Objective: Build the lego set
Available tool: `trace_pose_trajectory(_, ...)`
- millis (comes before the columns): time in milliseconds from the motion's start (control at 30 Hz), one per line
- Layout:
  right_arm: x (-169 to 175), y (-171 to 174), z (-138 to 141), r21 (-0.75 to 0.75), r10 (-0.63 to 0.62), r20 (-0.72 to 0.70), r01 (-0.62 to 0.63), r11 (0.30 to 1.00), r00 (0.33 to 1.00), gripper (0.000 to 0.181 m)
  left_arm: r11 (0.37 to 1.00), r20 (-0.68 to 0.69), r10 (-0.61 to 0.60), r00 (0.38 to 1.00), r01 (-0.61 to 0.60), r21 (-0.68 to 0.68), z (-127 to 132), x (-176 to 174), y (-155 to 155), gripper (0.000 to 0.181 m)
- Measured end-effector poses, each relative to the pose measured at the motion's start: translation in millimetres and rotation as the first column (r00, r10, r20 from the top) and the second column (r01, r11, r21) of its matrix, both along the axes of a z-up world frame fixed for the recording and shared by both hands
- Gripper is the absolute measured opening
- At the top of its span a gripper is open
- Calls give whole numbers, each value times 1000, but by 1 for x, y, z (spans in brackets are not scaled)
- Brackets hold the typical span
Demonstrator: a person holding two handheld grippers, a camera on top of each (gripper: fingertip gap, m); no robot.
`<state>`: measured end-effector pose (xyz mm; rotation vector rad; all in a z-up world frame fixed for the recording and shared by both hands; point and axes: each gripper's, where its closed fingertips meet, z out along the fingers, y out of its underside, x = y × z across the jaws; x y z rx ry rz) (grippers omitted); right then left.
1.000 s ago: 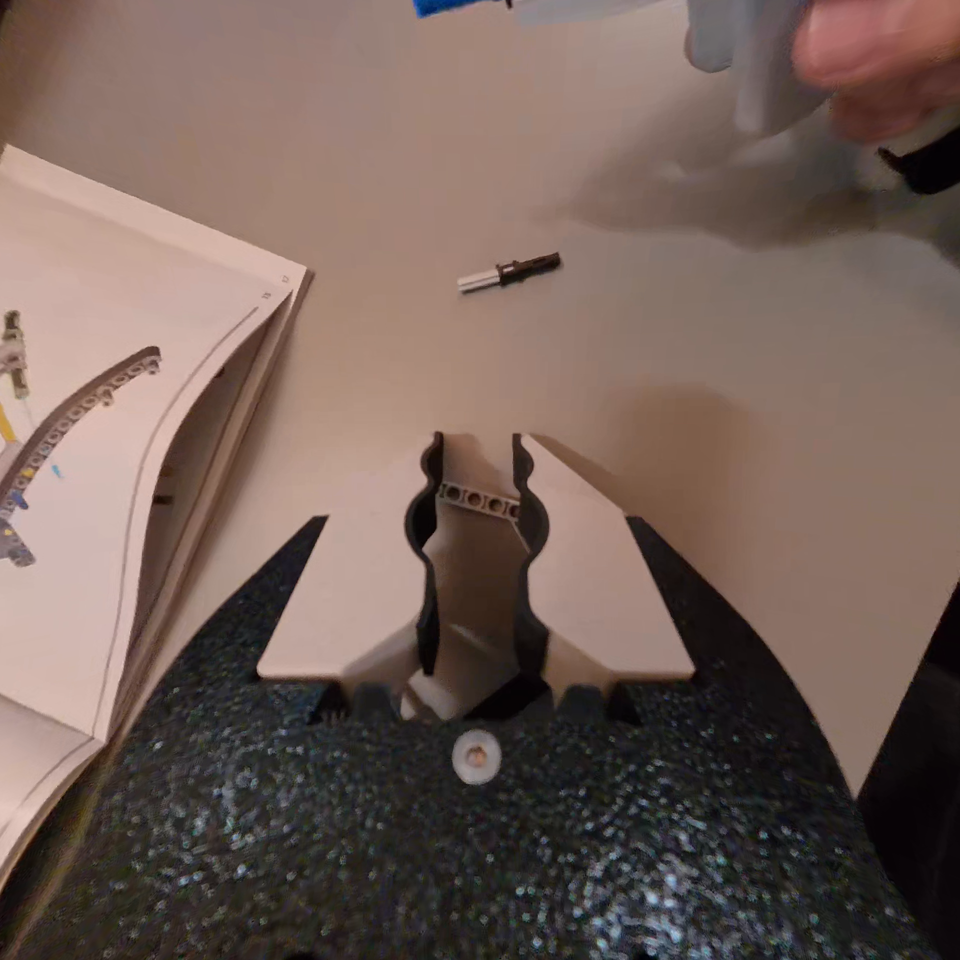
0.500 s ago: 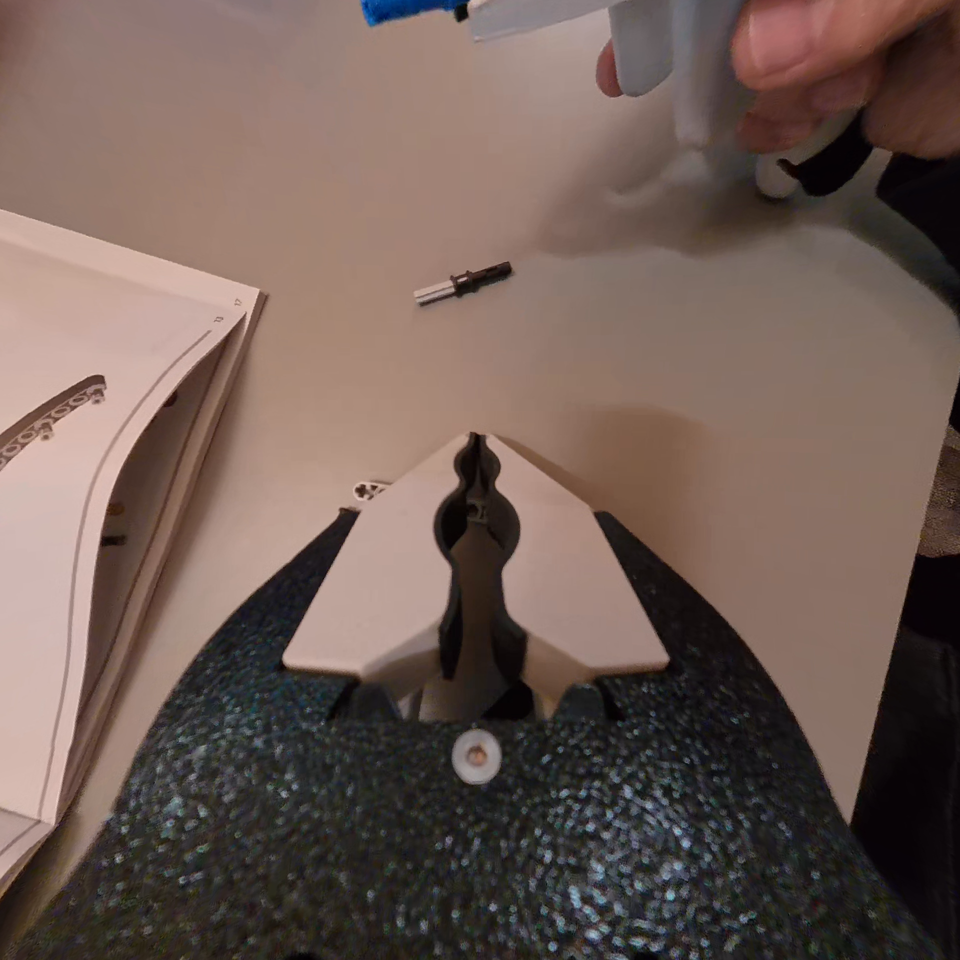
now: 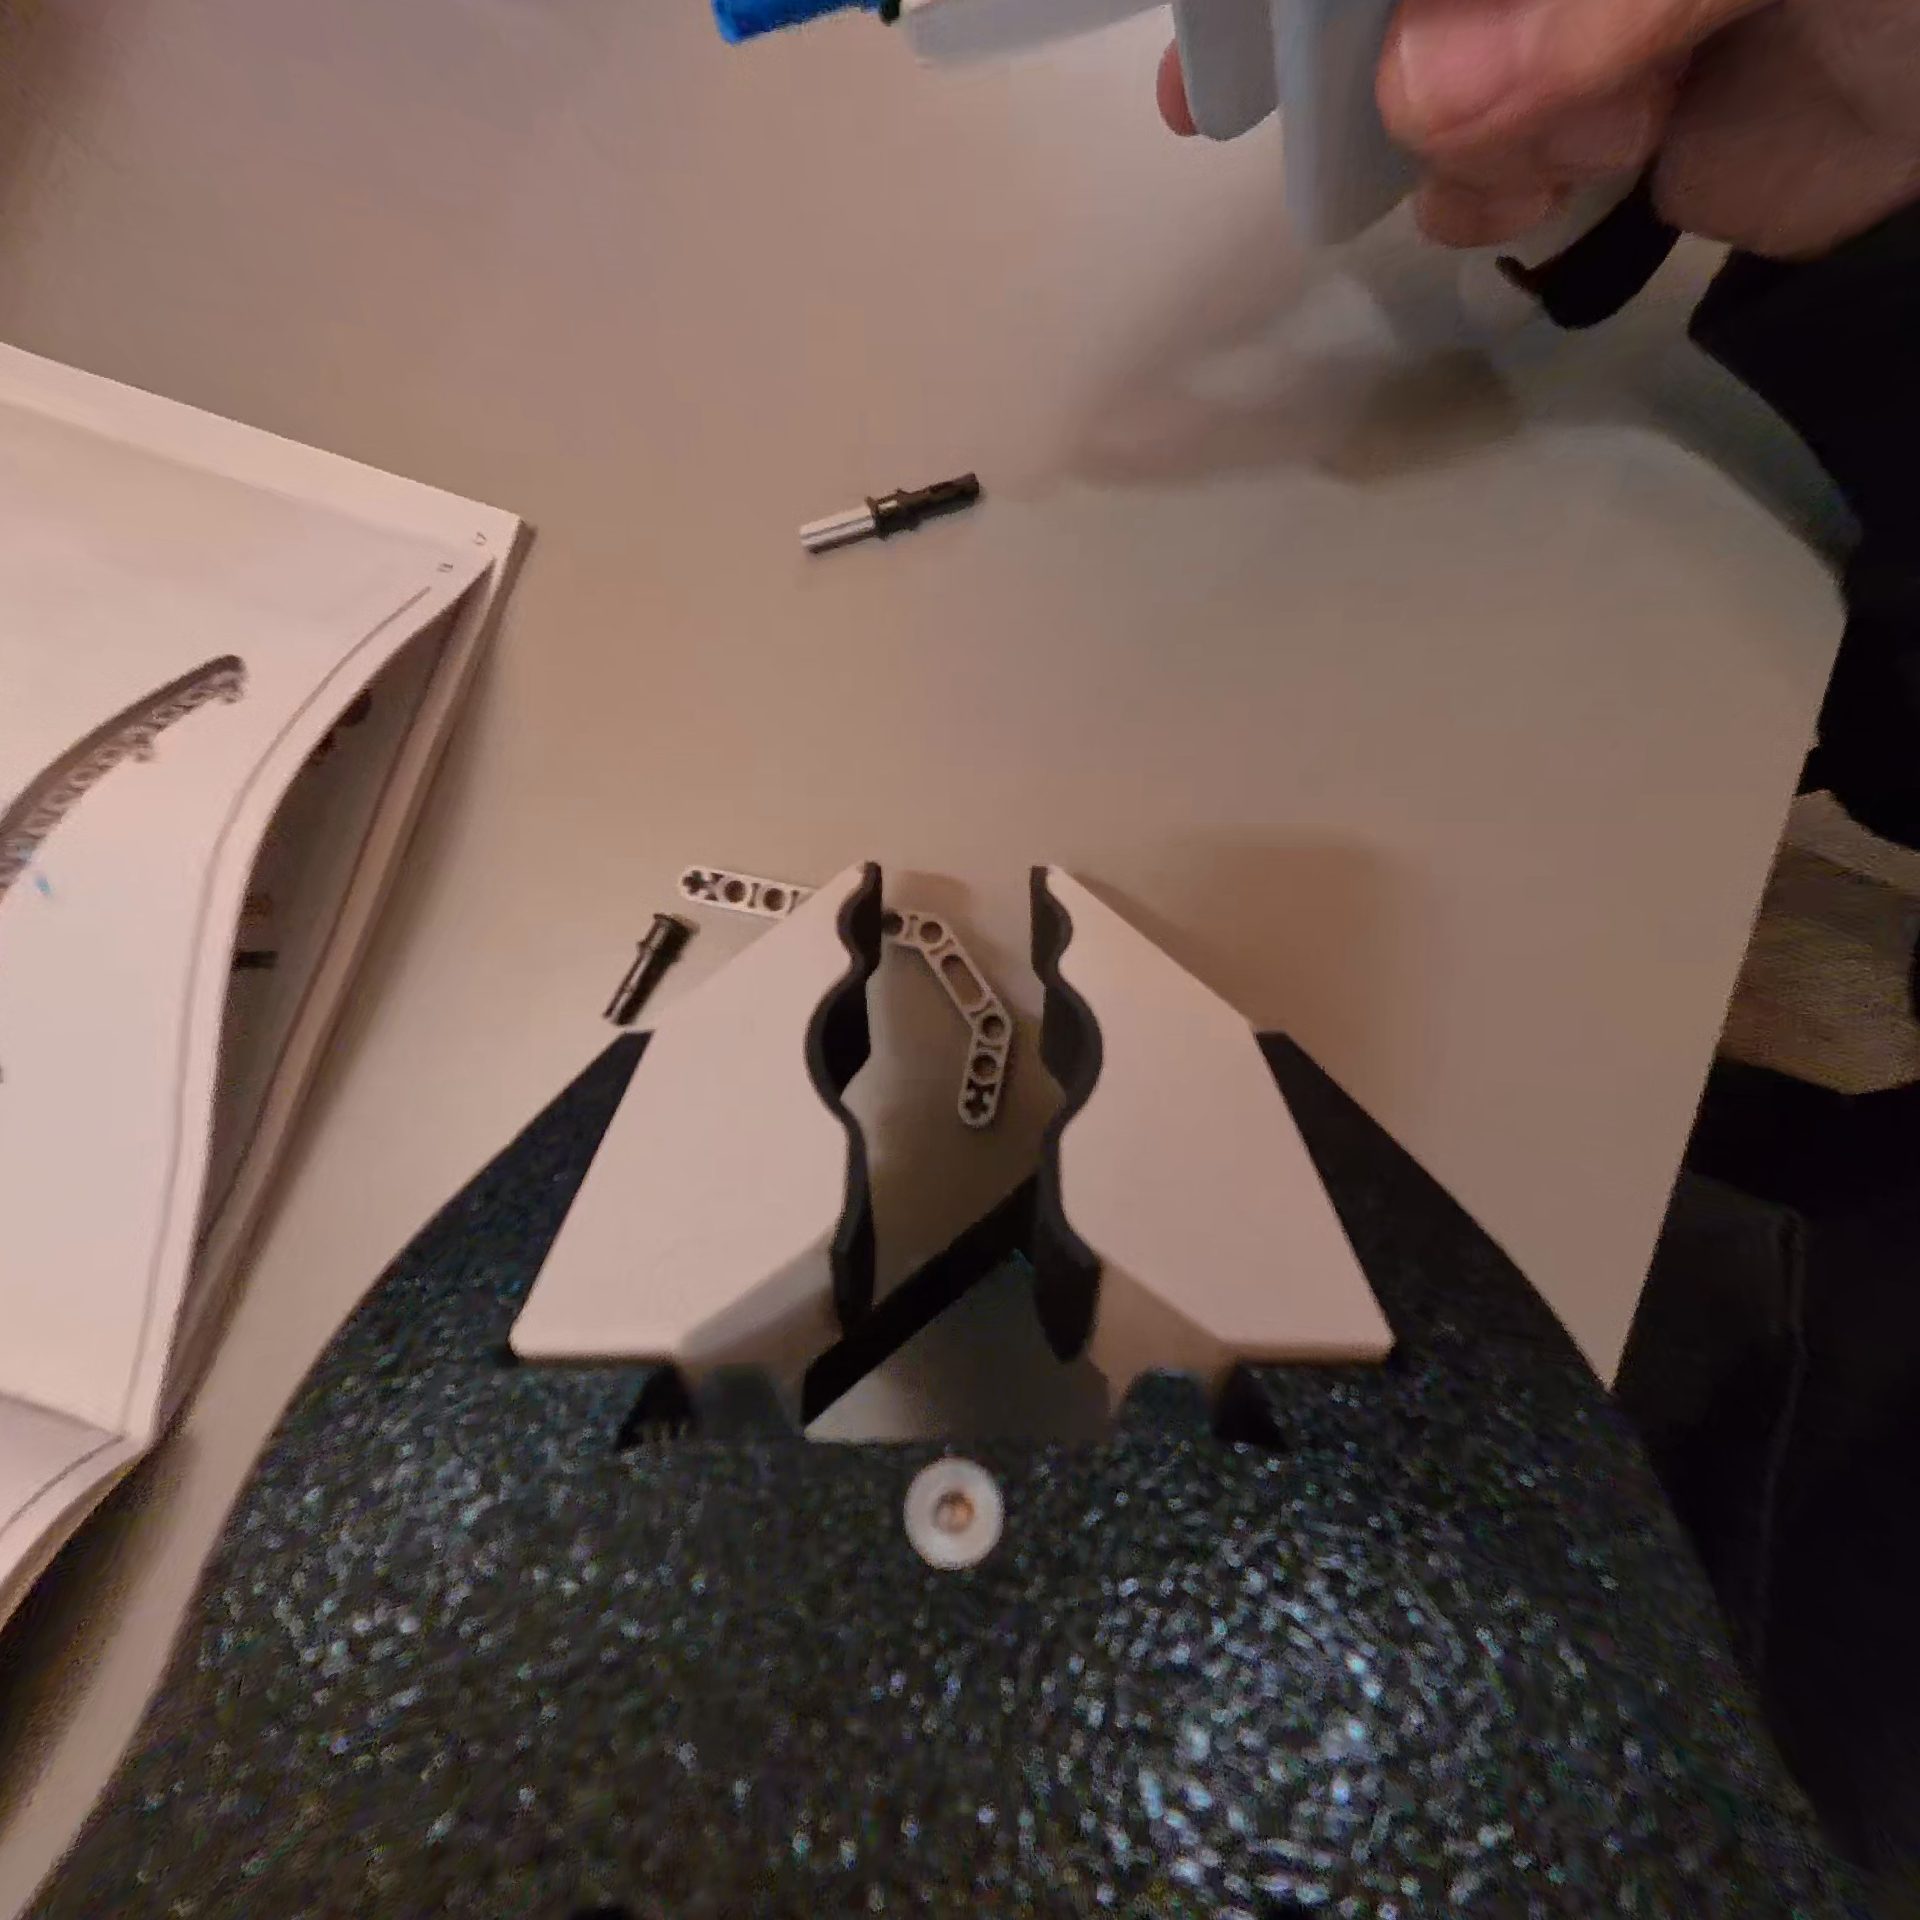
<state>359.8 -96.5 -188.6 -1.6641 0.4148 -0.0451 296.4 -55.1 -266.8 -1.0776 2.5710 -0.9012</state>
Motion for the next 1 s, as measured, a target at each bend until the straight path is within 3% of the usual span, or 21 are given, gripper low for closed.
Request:
trace_pose_trajectory(33,0,1,0,4,-1,1,1,1000,1000,2,1000,30,15,999,-16,21,3,2,3,25)
trace_pose_trajectory(100,0,2,0,6,0,-7,0,1000,1000,2,995,118,86,989,-90,31,17,12,11,11)
trace_pose_trajectory(200,-1,2,0,-2,2,-1,-2,1000,1000,2,978,86,177,980,-185,94,11,21,31,17)
trace_pose_trajectory(400,-3,5,1,-4,13,2,-13,1000,1000,2,979,-57,198,979,-194,65,-8,22,23,25)
trace_pose_trajectory(667,-5,4,0,-1,25,-6,-25,1000,1000,2,981,-74,189,979,-186,47,-10,25,16,27)
trace_pose_trajectory(733,-5,5,0,4,29,-12,-29,1000,999,2,981,-65,184,981,-178,77,-12,26,17,25)
trace_pose_trajectory(833,-7,7,-2,-1,45,-15,-45,999,999,2,985,-58,148,987,-142,99,-17,24,15,5)
trace_pose_trajectory(1000,-6,7,-1,7,37,-18,-37,999,999,2,991,19,129,991,-130,44,-11,31,15,4)
